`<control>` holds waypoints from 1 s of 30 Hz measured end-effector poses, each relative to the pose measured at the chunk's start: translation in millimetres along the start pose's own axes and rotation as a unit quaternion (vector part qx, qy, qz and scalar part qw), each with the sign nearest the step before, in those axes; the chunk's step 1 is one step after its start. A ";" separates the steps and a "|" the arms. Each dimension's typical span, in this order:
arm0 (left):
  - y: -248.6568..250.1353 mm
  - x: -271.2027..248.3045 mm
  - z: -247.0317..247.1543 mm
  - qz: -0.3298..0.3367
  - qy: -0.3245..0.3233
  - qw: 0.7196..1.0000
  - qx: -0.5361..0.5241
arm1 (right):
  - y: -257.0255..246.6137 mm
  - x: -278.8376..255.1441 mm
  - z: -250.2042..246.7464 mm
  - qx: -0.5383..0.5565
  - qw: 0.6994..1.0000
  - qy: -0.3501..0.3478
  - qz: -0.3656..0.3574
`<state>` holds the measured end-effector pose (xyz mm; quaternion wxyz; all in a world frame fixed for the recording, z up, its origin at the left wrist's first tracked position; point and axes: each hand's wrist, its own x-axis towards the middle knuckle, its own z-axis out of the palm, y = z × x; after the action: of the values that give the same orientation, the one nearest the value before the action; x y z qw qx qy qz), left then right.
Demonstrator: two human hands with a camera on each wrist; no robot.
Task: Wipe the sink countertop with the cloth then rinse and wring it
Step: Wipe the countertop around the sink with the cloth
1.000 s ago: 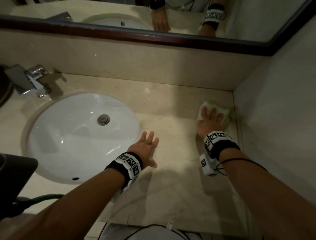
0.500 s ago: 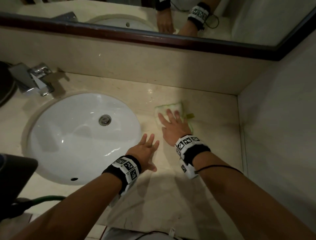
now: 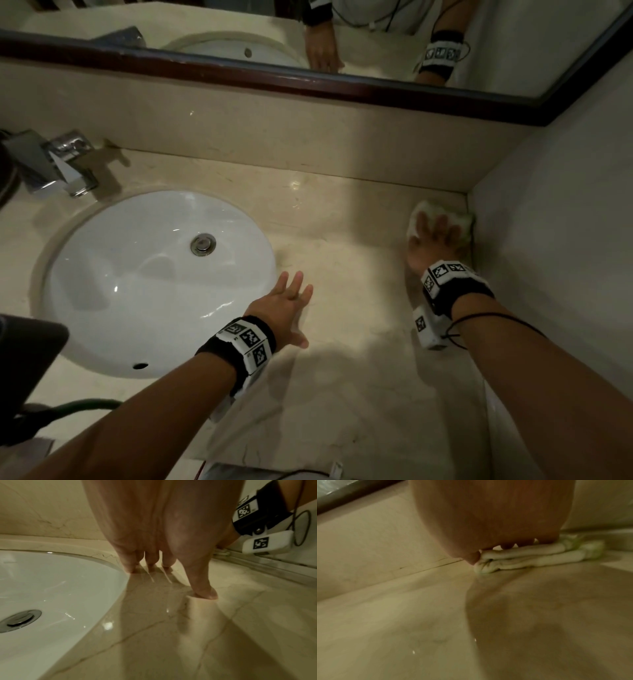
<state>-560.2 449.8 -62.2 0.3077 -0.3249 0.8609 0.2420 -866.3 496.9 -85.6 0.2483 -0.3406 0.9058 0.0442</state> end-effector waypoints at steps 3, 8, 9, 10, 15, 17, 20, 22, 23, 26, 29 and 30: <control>0.3 -0.9 -0.4 0.001 0.001 1.000 -0.003 | -17.8 -0.9 2.0 0.012 1.000 0.012 0.019; 0.7 -1.7 -0.7 -0.003 -0.001 1.000 -0.007 | -73.1 -11.6 6.1 -0.010 0.998 -0.024 -0.058; 1.2 -1.9 -0.9 -0.004 0.000 1.000 -0.006 | -87.4 -16.2 9.3 -0.023 0.995 -0.026 -0.090; 1.5 -1.9 -1.1 -0.005 0.000 1.000 -0.004 | -99.6 -21.1 13.0 -0.035 0.992 -0.027 -0.121; 0.7 -1.3 -1.3 -0.005 0.002 1.000 -0.002 | -108.7 -23.4 15.4 -0.057 0.977 -0.042 -0.201; 1.5 -2.0 -1.7 -0.006 0.002 1.000 -0.004 | -99.2 -16.4 10.2 -0.061 0.976 -0.041 -0.207; 1.9 -2.1 -2.4 -0.008 0.000 1.000 -0.007 | -81.9 -0.7 1.5 -0.065 0.979 -0.032 -0.189; 1.5 -2.1 -2.1 -0.011 -0.001 1.000 -0.008 | -64.9 10.9 -3.5 -0.055 0.984 -0.024 -0.165; 1.1 -1.6 -1.6 -0.011 -0.002 1.000 -0.009 | -54.8 16.6 -5.3 -0.053 0.987 -0.018 -0.152; 0.3 -1.3 -1.5 -0.011 -0.002 1.000 -0.011 | -24.9 26.9 -10.2 -0.045 0.995 -0.003 -0.094; 1.1 -2.0 -1.3 -0.011 -0.004 1.000 -0.010 | -0.9 26.7 -14.0 -0.032 0.999 0.008 -0.022; 1.3 -2.1 -1.2 -0.011 -0.004 1.000 -0.008 | 2.8 25.4 -14.9 -0.033 0.999 0.011 -0.007</control>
<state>-560.4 450.8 -59.6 0.3111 -0.3359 0.8541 0.2470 -890.8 480.2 -85.0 0.2271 -0.3554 0.9041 0.0683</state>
